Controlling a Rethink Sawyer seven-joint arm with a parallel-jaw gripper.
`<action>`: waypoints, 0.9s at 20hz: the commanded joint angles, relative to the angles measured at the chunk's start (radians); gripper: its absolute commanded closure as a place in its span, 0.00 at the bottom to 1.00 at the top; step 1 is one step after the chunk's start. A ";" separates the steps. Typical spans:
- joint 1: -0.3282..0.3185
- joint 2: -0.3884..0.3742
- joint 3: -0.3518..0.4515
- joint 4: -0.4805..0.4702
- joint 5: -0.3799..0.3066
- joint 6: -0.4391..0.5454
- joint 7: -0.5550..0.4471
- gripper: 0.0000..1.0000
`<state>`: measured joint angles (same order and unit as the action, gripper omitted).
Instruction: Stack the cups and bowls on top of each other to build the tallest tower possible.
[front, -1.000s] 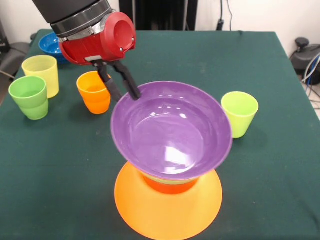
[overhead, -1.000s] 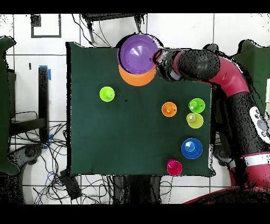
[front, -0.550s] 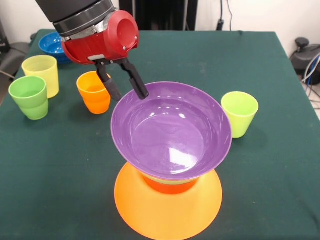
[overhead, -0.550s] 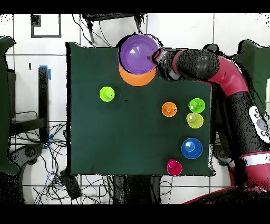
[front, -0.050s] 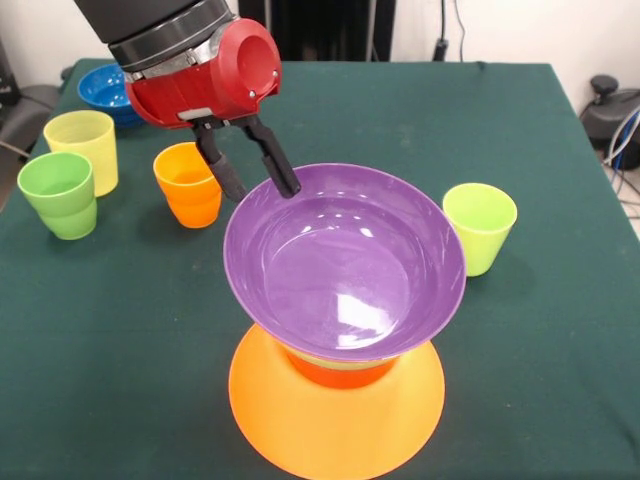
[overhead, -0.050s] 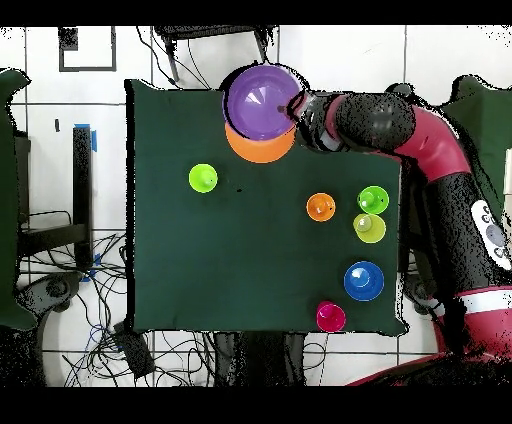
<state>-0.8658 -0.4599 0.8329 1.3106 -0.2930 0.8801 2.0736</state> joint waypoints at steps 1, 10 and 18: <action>0.013 -0.012 0.002 0.034 -0.049 0.034 -0.222 0.00; 0.026 -0.035 -0.022 0.028 -0.063 0.050 -0.211 0.00; 0.048 -0.095 -0.060 0.013 -0.093 0.093 -0.203 0.00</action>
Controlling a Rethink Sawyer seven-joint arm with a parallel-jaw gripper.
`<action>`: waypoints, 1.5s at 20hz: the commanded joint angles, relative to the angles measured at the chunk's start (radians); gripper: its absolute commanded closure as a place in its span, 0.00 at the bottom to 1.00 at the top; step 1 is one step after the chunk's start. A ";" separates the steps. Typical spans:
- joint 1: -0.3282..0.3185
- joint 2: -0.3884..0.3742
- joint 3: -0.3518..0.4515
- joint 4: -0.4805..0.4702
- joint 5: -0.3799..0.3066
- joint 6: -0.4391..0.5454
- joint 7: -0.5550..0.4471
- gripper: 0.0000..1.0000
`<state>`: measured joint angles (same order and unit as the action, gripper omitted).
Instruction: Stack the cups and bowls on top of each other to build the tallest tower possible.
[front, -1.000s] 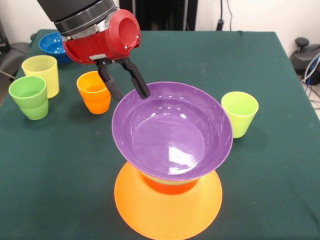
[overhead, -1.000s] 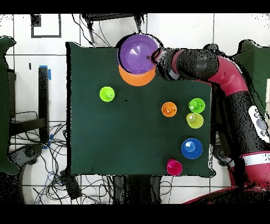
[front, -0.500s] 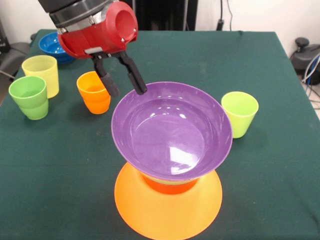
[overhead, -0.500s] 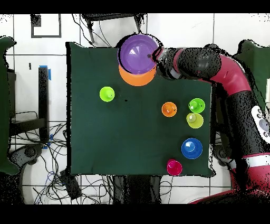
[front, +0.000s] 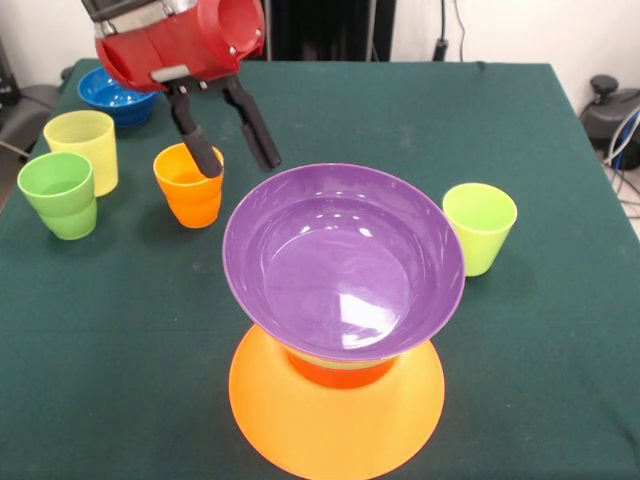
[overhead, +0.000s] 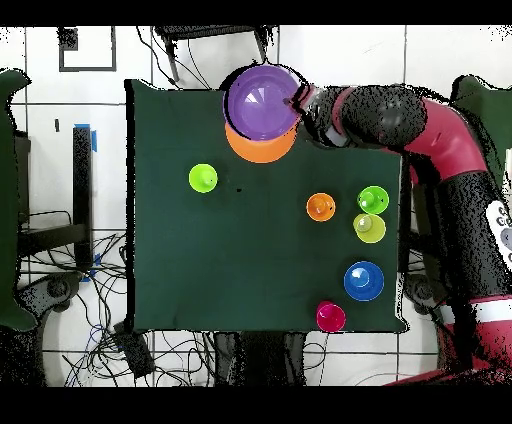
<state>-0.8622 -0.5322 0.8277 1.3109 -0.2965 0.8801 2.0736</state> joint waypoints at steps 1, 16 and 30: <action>0.047 -0.028 -0.060 0.013 -0.090 0.098 -0.198 0.00; 0.068 -0.006 -0.184 0.041 -0.172 0.047 -0.080 0.00; 0.075 -0.035 -0.281 0.098 -0.188 0.019 -0.045 0.00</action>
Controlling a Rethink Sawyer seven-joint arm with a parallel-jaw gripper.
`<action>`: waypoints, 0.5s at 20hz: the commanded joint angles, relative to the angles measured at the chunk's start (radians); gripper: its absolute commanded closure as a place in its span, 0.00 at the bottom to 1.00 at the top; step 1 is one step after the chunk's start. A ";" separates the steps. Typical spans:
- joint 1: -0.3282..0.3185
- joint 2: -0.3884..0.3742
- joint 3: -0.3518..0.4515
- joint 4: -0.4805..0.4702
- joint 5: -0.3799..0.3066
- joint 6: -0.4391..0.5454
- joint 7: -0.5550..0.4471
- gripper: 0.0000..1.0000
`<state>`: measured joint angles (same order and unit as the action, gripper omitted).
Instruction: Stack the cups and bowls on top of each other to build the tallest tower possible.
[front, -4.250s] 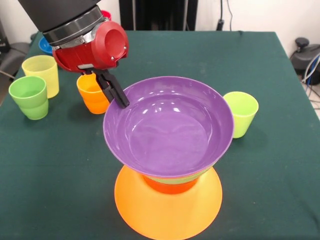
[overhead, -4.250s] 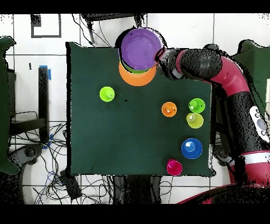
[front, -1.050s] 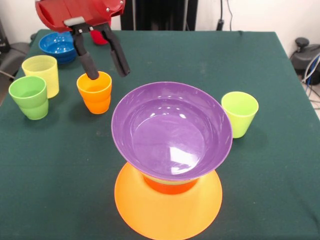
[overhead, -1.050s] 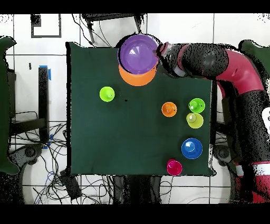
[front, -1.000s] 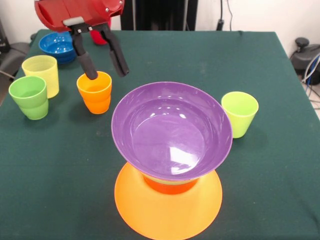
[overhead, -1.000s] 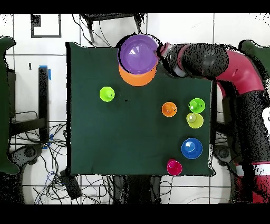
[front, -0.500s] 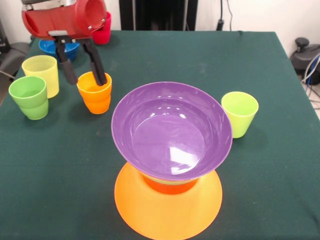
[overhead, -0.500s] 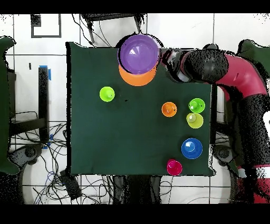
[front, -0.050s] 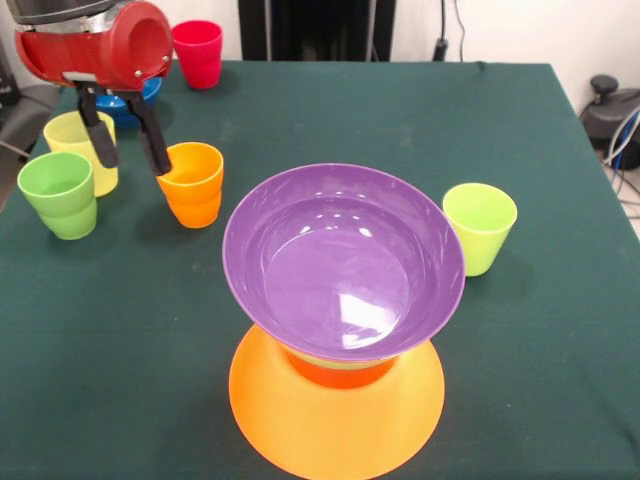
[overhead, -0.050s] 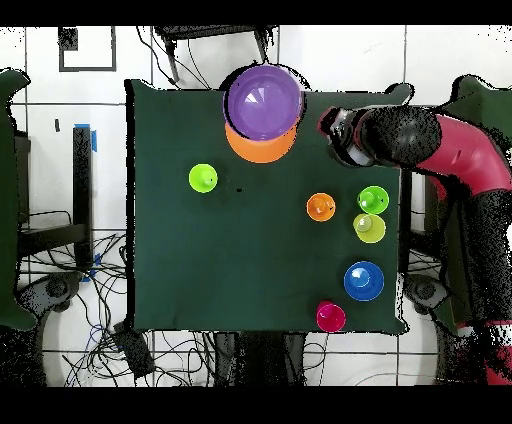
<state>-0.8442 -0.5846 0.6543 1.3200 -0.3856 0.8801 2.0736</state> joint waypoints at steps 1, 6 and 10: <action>0.057 0.018 -0.111 0.088 -0.098 0.019 -0.047 0.00; 0.045 0.022 -0.126 0.122 -0.085 -0.007 -0.046 0.00; 0.042 0.016 -0.145 0.163 -0.077 -0.018 -0.023 0.00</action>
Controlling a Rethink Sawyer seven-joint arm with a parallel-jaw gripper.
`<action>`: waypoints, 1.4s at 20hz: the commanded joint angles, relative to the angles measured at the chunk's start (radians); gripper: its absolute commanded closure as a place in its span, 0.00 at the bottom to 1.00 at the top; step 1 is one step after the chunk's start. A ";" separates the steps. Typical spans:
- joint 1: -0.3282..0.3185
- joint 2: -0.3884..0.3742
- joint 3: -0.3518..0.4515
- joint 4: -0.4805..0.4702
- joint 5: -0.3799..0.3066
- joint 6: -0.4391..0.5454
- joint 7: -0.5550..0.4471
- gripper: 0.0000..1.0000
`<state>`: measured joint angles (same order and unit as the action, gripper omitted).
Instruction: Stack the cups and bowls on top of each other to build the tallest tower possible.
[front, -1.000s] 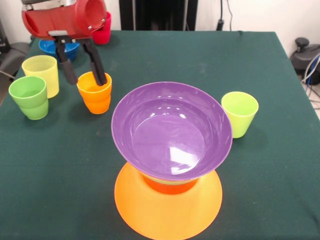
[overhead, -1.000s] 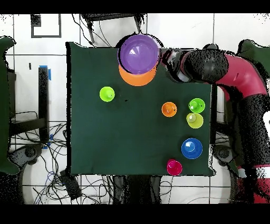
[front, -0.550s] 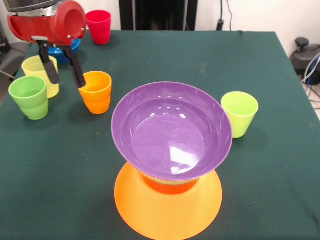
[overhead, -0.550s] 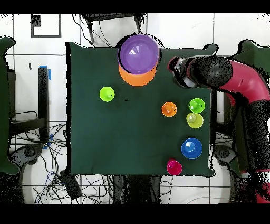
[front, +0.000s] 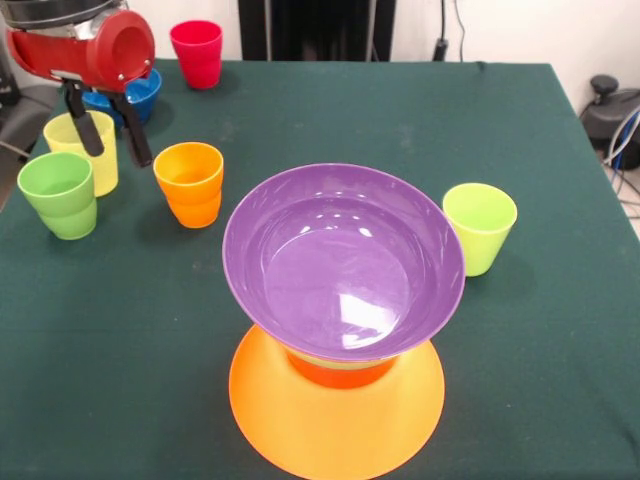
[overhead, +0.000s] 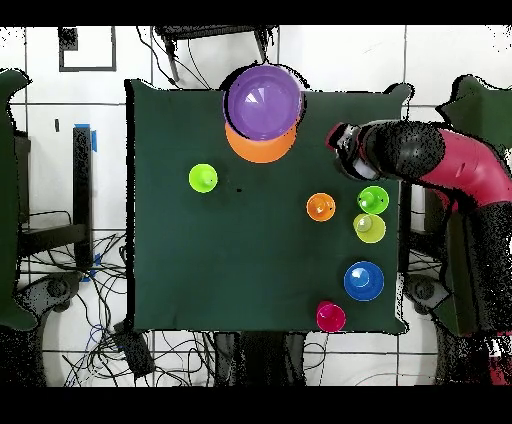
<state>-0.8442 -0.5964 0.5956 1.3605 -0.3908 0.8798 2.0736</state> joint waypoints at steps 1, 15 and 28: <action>0.039 0.025 -0.092 0.135 -0.068 -0.020 -0.017 0.00; -0.001 0.001 -0.146 0.224 -0.089 -0.124 0.000 0.00; -0.033 0.056 -0.189 0.233 -0.120 -0.215 -0.033 0.00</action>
<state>-0.8771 -0.5920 0.4597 1.5377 -0.4342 0.7240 2.0736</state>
